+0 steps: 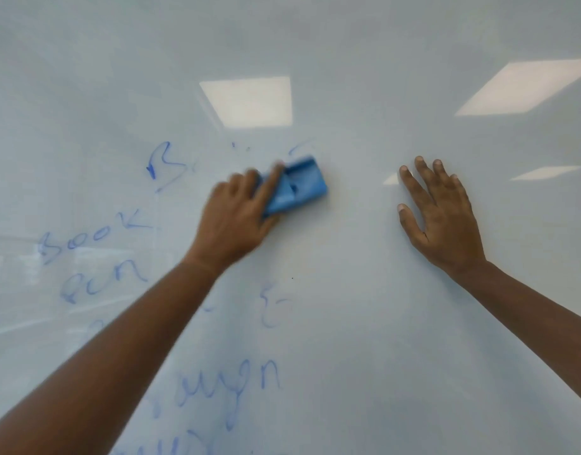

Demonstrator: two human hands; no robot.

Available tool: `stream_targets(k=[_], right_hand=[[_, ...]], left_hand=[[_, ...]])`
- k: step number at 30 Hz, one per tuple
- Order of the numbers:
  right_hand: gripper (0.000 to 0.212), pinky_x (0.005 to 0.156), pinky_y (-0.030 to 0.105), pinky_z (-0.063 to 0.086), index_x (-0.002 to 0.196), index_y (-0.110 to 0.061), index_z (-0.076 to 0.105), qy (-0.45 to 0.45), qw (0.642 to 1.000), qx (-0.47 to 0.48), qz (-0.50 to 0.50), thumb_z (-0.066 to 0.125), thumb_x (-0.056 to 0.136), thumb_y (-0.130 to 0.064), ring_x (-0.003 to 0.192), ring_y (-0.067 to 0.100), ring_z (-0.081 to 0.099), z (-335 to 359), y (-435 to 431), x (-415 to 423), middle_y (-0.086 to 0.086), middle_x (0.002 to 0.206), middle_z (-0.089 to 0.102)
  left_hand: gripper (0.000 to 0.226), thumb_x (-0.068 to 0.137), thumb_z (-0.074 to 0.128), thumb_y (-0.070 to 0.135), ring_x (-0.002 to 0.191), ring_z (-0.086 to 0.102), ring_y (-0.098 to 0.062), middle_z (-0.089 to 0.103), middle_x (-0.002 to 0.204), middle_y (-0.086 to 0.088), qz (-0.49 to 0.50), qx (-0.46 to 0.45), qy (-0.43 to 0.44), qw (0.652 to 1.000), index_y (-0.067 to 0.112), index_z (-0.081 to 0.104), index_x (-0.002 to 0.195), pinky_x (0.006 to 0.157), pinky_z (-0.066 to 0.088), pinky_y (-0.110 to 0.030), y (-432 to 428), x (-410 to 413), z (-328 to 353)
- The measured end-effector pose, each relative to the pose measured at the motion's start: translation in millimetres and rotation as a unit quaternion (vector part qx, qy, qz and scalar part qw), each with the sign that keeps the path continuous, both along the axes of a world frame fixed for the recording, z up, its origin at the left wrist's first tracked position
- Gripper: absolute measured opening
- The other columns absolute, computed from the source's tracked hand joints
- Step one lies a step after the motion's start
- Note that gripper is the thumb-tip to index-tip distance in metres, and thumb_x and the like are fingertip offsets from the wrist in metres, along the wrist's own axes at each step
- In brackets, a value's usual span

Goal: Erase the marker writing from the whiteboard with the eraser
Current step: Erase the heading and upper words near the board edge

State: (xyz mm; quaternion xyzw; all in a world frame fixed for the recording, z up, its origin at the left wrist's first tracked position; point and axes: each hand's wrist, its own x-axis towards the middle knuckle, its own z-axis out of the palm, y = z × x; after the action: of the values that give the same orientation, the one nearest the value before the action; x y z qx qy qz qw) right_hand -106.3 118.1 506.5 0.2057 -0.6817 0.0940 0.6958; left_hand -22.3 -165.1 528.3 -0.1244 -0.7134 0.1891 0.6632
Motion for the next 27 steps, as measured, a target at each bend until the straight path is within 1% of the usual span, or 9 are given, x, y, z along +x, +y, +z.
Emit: stream_targets(k=[3, 7, 11, 15, 18, 20, 22, 25, 27], right_hand=[[0.056, 0.112, 0.045, 0.020, 0.139, -0.010, 0.037, 0.002, 1.000, -0.002, 0.002, 0.028, 0.091, -0.036, 0.138, 0.032, 0.026, -1, 0, -1, 0.014, 0.148, 0.033], [0.055, 0.112, 0.046, 0.021, 0.139, -0.010, 0.038, 0.007, 1.000, -0.003, 0.006, 0.029, 0.091, -0.035, 0.137, 0.033, 0.027, -1, 0, -1, 0.015, 0.147, 0.034], [0.055, 0.112, 0.045, 0.020, 0.139, -0.010, 0.038, 0.013, 1.000, -0.009, 0.004, 0.029, 0.091, -0.035, 0.137, 0.033, 0.027, -2, -1, -3, 0.015, 0.147, 0.034], [0.054, 0.112, 0.045, 0.019, 0.139, -0.010, 0.038, 0.013, 1.000, -0.012, 0.005, 0.029, 0.092, -0.034, 0.137, 0.034, 0.028, -3, -2, -3, 0.015, 0.147, 0.035], [0.054, 0.112, 0.046, 0.019, 0.139, -0.009, 0.038, 0.010, 1.000, -0.010, 0.007, 0.029, 0.091, -0.034, 0.137, 0.034, 0.027, -4, -1, -2, 0.016, 0.147, 0.035], [0.054, 0.112, 0.045, 0.019, 0.139, -0.010, 0.038, 0.008, 1.000, -0.009, 0.006, 0.029, 0.091, -0.034, 0.137, 0.034, 0.027, -3, -1, -3, 0.016, 0.147, 0.035], [0.055, 0.112, 0.045, 0.018, 0.139, -0.010, 0.038, 0.006, 1.000, -0.008, 0.004, 0.029, 0.091, -0.035, 0.138, 0.034, 0.027, -3, -1, -3, 0.015, 0.147, 0.034], [0.055, 0.113, 0.046, 0.018, 0.140, -0.010, 0.037, 0.005, 1.000, -0.009, 0.003, 0.028, 0.092, -0.035, 0.138, 0.033, 0.026, -4, -1, -3, 0.015, 0.148, 0.033], [0.055, 0.113, 0.046, 0.018, 0.140, -0.010, 0.036, 0.004, 1.000, -0.010, 0.005, 0.028, 0.092, -0.035, 0.138, 0.033, 0.025, -4, -2, -2, 0.015, 0.148, 0.033]], left_hand=[[0.062, 0.091, 0.046, 0.034, 0.095, 0.047, -0.042, 0.046, 0.118, -0.030, 0.011, 0.176, 0.003, 0.984, 0.005, 0.025, 0.142, 0.074, 0.038, -0.048, -22, 1, 24], [0.060, 0.088, 0.051, 0.027, 0.091, 0.049, -0.043, 0.049, 0.113, -0.031, -0.031, 0.190, 0.019, 0.981, 0.000, 0.031, 0.139, 0.077, 0.040, -0.048, -11, -5, -12], [0.063, 0.077, 0.046, 0.030, 0.091, 0.046, -0.036, 0.050, 0.109, -0.025, -0.093, 0.102, 0.026, 0.990, 0.004, 0.038, 0.133, 0.082, 0.037, -0.041, 11, -17, -106], [0.067, 0.075, 0.046, 0.035, 0.092, 0.042, -0.031, 0.039, 0.111, -0.014, -0.104, -0.084, -0.033, 0.990, 0.012, 0.028, 0.136, 0.084, 0.033, -0.038, 26, -22, -179], [0.061, 0.077, 0.044, 0.034, 0.088, 0.042, -0.026, 0.041, 0.108, -0.014, -0.082, -0.210, -0.064, 0.972, 0.009, 0.034, 0.133, 0.077, 0.035, -0.035, 25, -18, -172], [0.058, 0.079, 0.042, 0.035, 0.086, 0.042, -0.027, 0.051, 0.107, -0.017, -0.061, -0.227, -0.052, 0.971, 0.007, 0.036, 0.129, 0.073, 0.035, -0.036, 19, -16, -144], [0.058, 0.078, 0.042, 0.035, 0.085, 0.049, -0.032, 0.062, 0.101, -0.021, -0.057, -0.142, -0.021, 0.988, 0.004, 0.039, 0.127, 0.072, 0.034, -0.038, 10, -13, -111], [0.060, 0.080, 0.042, 0.034, 0.079, 0.058, -0.037, 0.060, 0.099, -0.025, -0.052, 0.058, 0.002, 0.997, -0.002, 0.044, 0.128, 0.071, 0.042, -0.038, 2, -5, -79], [0.060, 0.081, 0.042, 0.033, 0.082, 0.057, -0.037, 0.057, 0.101, -0.025, -0.057, 0.134, 0.005, 0.989, -0.003, 0.045, 0.129, 0.072, 0.045, -0.040, 4, -4, -81]])
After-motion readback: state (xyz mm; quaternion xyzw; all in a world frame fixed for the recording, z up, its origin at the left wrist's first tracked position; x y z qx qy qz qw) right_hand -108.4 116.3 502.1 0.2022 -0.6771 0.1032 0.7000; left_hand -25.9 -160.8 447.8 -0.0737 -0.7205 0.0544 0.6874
